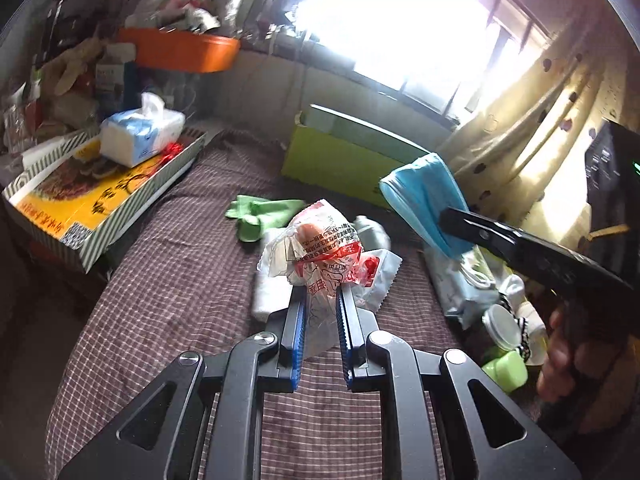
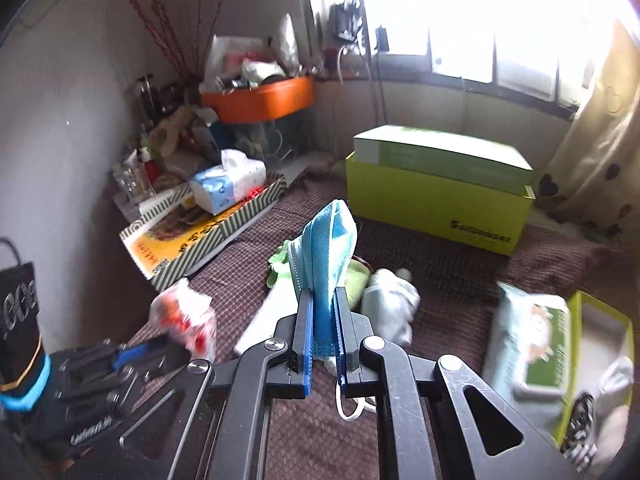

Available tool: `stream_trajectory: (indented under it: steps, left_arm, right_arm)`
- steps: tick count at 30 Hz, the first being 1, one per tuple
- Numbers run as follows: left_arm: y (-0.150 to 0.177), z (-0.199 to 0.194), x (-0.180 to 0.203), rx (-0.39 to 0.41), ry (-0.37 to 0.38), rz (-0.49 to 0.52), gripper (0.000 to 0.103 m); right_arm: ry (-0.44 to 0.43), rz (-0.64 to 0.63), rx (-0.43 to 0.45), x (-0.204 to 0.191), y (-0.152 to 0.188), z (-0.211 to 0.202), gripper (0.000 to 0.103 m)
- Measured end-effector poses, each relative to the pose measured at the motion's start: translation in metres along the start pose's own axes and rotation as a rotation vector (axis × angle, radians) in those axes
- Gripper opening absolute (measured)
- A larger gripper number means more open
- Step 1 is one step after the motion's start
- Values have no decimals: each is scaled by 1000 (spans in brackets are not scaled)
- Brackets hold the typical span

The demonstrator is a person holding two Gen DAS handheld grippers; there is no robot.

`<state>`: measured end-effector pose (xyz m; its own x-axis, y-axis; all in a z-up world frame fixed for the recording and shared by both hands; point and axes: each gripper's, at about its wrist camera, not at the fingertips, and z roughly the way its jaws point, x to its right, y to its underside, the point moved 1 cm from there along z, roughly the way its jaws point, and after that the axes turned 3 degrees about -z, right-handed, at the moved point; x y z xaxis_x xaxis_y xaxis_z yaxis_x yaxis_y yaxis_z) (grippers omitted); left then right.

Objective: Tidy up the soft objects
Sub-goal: 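Carry the snack bag and blue mask over the white tray with both grippers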

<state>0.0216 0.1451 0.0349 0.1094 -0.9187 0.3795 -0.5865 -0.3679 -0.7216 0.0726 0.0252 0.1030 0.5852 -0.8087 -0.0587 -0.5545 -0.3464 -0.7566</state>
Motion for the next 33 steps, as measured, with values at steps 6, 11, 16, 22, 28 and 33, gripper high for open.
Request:
stream_trajectory:
  steps: [6,11,16,22,28,33]
  left_arm:
    - [1,1,42,-13,45,73,16]
    - [1,3,74,-23,81,123,16]
    - [3,9,105,-44,112,174,16]
    - [7,12,139,-58,148,224,16]
    - [14,15,166,-72,175,266,16]
    - [20,19,189,-92,210,300,16]
  right_arm:
    - [47,25,43,23,26,-54,9]
    - [98,63,68,47,44,-85,9]
    - [128,112,90,71,60,-108,9]
    - [161,158,112,97,77,-134,9]
    - [188,198,130,118,91,-154,9]
    - [214,231,143,134,101,-170,9]
